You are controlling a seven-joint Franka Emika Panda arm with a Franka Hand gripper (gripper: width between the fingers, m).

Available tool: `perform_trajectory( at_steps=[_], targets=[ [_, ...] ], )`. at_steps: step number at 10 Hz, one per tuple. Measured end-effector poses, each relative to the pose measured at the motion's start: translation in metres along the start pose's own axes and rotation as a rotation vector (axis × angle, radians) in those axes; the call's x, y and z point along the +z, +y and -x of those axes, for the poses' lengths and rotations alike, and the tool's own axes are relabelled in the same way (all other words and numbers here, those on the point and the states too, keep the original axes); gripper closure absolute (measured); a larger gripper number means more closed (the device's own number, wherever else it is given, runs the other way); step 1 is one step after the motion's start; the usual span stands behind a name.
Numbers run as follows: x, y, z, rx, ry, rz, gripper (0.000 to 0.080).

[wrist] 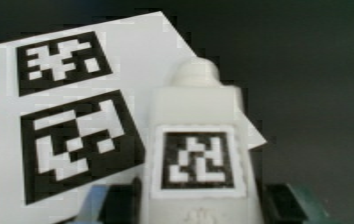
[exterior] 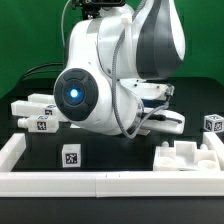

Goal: Assemble chair

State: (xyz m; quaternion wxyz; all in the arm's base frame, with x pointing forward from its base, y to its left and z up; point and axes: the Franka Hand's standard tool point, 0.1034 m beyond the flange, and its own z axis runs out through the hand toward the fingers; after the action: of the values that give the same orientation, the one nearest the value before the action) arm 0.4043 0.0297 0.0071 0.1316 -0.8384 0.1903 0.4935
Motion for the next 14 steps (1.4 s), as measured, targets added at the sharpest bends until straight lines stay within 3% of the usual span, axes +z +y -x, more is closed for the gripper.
perform_trajectory(
  at_steps=[2,3,5,7,9,10,12,13,14],
  targets=[
    [-0.011,-0.008,0.007,-0.021,0.024,0.017,0.0515],
    [-0.034,-0.019,0.019,-0.053,0.075,0.037,0.0515],
    [-0.085,-0.050,0.042,-0.132,0.272,0.038,0.0515],
    [-0.079,-0.050,0.041,-0.136,0.366,0.033,0.0515],
    [-0.087,-0.055,0.038,-0.145,0.515,0.023,0.0514],
    [-0.098,-0.070,0.039,-0.163,0.621,0.052,0.0514],
    [-0.132,-0.125,0.053,-0.278,0.784,0.123,0.0514],
    [-0.140,-0.141,0.055,-0.323,0.878,0.137,0.0514],
    [-0.132,-0.137,0.061,-0.338,0.931,0.142,0.0514]
  ],
)
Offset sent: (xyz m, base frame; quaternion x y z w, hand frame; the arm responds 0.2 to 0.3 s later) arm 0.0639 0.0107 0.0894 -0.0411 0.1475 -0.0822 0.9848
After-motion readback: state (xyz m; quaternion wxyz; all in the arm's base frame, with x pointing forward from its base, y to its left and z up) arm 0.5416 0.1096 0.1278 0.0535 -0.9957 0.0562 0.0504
